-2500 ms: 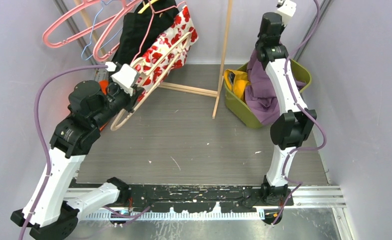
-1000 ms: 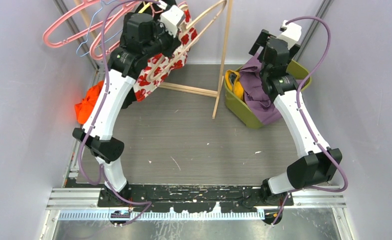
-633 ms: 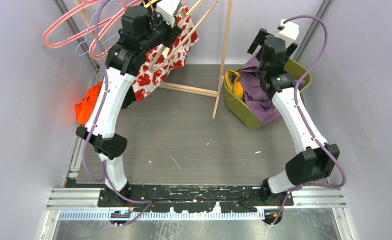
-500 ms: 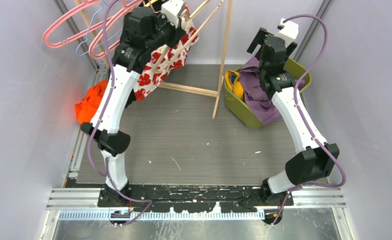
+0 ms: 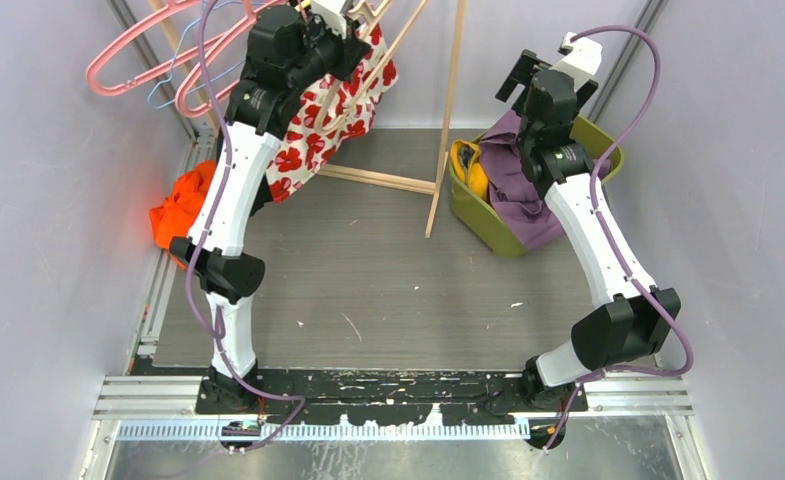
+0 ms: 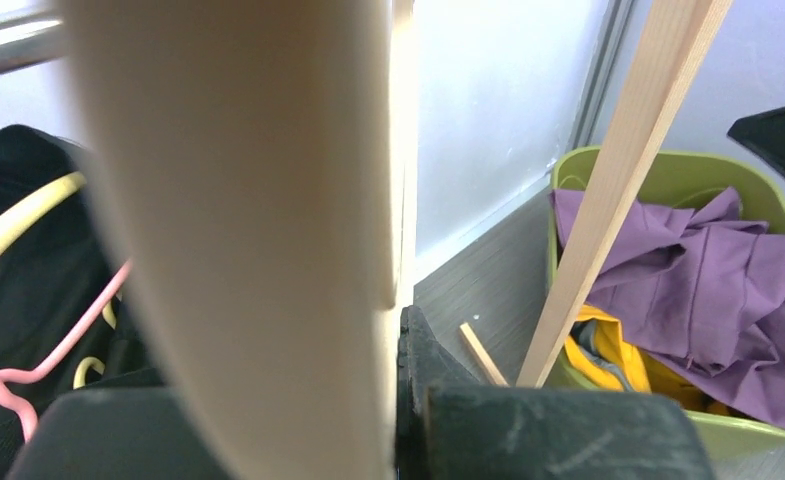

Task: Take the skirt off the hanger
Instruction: Place the hanger at the clothesline.

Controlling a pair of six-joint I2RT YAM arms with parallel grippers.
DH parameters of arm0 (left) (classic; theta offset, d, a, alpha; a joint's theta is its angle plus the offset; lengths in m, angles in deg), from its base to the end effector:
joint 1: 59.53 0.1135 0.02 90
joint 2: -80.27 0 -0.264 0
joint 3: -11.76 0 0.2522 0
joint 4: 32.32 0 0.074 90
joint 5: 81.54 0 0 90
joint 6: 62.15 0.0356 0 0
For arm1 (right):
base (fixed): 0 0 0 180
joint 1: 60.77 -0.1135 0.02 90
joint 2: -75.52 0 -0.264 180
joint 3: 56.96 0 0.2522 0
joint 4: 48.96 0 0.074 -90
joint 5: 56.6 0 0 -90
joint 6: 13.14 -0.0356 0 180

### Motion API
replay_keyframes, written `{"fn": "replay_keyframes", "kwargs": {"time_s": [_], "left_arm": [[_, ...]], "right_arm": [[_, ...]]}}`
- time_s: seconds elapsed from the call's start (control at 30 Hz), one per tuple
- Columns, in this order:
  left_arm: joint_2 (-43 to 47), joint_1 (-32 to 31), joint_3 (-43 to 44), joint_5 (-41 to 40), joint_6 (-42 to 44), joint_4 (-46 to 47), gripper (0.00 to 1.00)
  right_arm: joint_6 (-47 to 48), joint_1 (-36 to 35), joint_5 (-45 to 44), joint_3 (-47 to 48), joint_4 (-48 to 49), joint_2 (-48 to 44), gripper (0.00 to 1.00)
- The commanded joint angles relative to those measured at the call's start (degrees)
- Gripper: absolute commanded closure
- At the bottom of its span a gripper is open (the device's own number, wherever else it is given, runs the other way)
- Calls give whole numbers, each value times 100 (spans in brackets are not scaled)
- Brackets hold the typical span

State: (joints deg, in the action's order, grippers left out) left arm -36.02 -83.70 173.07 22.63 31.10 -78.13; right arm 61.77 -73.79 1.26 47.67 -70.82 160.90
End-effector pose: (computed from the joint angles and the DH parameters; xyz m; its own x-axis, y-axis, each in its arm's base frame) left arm 0.3830 -0.1814 0.5271 0.0226 0.0501 -0.9985 0.6200 0.7828 0.0533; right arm 0.3364 0.0583 0.4550 0.0423 0.2360 -0.9708 0.3273 0.9148 0.2367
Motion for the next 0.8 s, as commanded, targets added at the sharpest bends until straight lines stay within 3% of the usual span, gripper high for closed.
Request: {"fn": "replay_keyframes", "kwargs": {"time_s": [0.0, 0.77], "left_arm": [[11, 60, 272, 304, -376, 800, 100], [-504, 285, 389, 615, -1385, 1606, 100]], "right_arm": [[65, -17, -37, 239, 318, -133, 7], [97, -17, -65, 232, 318, -258, 7]]}}
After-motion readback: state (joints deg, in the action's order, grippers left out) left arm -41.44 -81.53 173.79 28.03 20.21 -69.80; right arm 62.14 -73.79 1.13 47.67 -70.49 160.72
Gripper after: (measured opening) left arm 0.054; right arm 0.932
